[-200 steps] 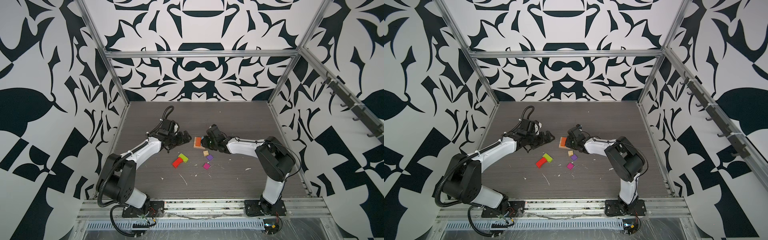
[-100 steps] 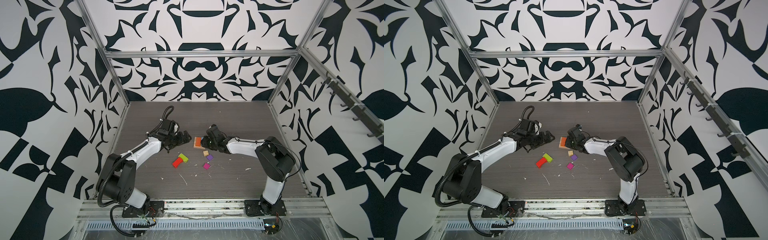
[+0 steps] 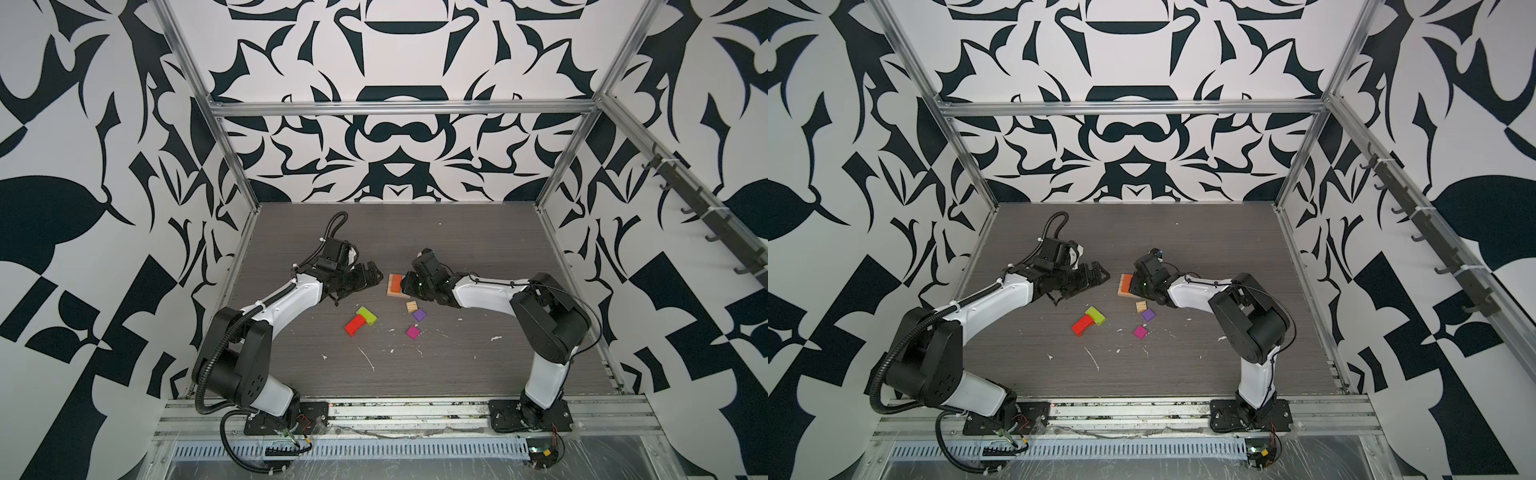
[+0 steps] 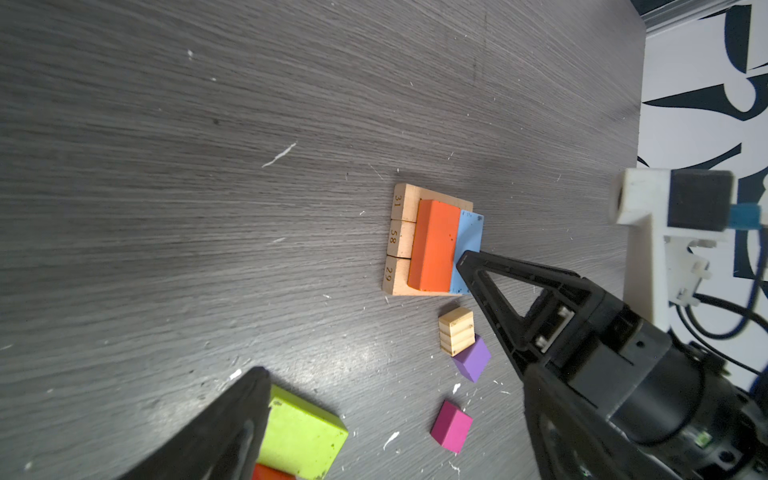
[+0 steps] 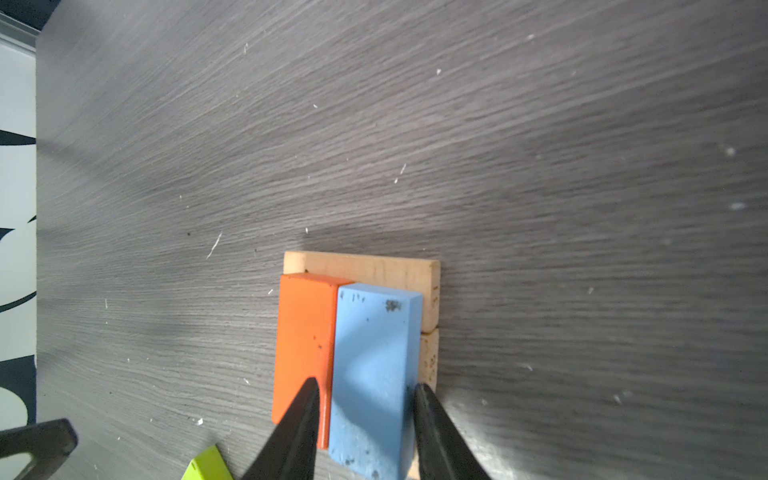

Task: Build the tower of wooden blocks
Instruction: 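Lower the light blue block beside the orange block and open the right gripper, then raise the right gripper while the left gripper moves toward the red arch block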

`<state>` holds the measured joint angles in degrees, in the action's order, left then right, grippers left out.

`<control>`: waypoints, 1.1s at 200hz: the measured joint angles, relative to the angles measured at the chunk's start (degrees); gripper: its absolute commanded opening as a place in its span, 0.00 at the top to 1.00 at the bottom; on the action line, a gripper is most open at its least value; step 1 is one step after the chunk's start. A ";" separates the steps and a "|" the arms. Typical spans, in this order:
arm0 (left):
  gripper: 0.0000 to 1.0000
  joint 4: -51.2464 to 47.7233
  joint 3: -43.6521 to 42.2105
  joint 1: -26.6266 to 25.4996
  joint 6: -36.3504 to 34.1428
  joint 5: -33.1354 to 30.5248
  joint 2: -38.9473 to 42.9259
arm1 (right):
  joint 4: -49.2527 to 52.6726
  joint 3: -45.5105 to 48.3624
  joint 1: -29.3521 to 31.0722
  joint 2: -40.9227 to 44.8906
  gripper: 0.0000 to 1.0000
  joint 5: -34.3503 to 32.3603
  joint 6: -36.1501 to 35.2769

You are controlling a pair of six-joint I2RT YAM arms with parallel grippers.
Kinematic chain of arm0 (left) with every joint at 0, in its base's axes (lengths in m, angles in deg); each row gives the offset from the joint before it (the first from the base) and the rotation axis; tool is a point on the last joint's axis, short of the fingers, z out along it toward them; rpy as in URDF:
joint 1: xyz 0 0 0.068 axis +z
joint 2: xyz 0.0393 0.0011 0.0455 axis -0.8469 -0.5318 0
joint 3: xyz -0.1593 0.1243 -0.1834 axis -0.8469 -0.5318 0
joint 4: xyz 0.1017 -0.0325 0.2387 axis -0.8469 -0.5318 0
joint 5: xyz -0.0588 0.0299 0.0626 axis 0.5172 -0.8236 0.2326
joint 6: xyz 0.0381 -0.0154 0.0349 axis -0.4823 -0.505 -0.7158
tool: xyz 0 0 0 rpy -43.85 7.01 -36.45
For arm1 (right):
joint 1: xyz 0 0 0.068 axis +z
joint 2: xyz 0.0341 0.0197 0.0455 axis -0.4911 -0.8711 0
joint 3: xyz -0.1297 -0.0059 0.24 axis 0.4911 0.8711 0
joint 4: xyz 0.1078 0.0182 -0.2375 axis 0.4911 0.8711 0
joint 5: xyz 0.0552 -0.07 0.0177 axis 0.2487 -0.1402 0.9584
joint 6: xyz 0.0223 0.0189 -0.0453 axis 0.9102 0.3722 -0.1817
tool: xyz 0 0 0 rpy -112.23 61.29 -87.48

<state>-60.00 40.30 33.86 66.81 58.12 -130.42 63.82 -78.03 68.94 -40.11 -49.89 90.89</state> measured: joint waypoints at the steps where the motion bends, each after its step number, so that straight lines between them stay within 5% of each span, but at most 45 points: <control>1: 0.03 0.00 0.00 0.00 0.00 0.00 0.00 | 0.00 0.00 0.00 -0.02 0.58 0.00 0.00; 220: 0.03 0.00 0.00 0.00 0.00 0.09 0.00 | 2.19 0.00 -0.15 4.44 0.41 -0.90 -4.72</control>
<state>-60.00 40.30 33.86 66.81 58.21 -130.42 66.00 -78.03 68.79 -35.67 -50.78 86.17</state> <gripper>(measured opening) 0.976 0.589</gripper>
